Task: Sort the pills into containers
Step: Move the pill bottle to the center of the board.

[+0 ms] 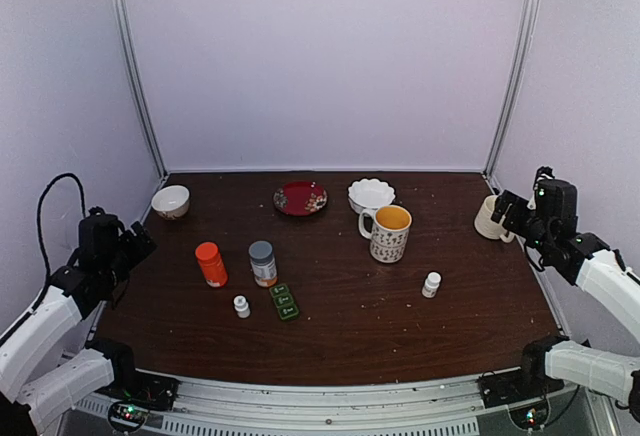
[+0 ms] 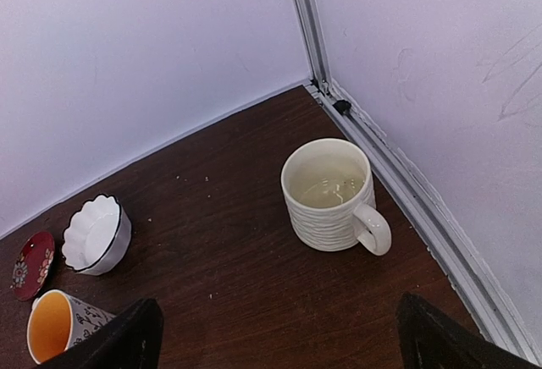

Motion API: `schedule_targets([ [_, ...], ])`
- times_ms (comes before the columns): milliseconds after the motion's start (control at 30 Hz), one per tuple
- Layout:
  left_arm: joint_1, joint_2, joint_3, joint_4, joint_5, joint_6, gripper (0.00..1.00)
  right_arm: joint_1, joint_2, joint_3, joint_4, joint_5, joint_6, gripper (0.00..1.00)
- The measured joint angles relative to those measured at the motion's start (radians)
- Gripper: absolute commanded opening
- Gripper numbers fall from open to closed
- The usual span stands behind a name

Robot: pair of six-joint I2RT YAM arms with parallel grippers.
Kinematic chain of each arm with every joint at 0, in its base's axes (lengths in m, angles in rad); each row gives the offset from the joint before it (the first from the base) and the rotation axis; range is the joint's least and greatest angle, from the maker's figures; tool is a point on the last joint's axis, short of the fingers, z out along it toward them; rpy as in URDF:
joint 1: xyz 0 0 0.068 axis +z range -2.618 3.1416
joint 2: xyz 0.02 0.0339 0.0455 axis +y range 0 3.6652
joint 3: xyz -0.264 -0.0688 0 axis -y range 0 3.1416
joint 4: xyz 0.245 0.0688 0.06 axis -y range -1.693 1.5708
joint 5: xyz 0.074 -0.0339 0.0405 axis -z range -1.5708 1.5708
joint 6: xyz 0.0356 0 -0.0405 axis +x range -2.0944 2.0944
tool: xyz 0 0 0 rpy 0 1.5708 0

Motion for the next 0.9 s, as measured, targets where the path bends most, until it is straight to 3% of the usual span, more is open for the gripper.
schedule_targets([
  [233,0.0,0.003,0.0,-0.006,0.083,0.071,0.98,0.0,0.012,0.005,-0.044,0.041,0.002,1.0],
  [467,0.0,0.035,-0.005,0.089,0.362,0.167,0.97,0.0,0.026,0.03,-0.126,0.05,0.001,1.0],
  [700,-0.001,0.099,0.014,0.138,0.506,0.205,0.98,0.0,0.114,0.17,-0.251,-0.11,-0.049,0.96],
  [900,-0.006,0.101,0.067,0.147,0.572,0.249,0.95,0.022,0.16,0.208,-0.348,-0.222,-0.093,0.98],
])
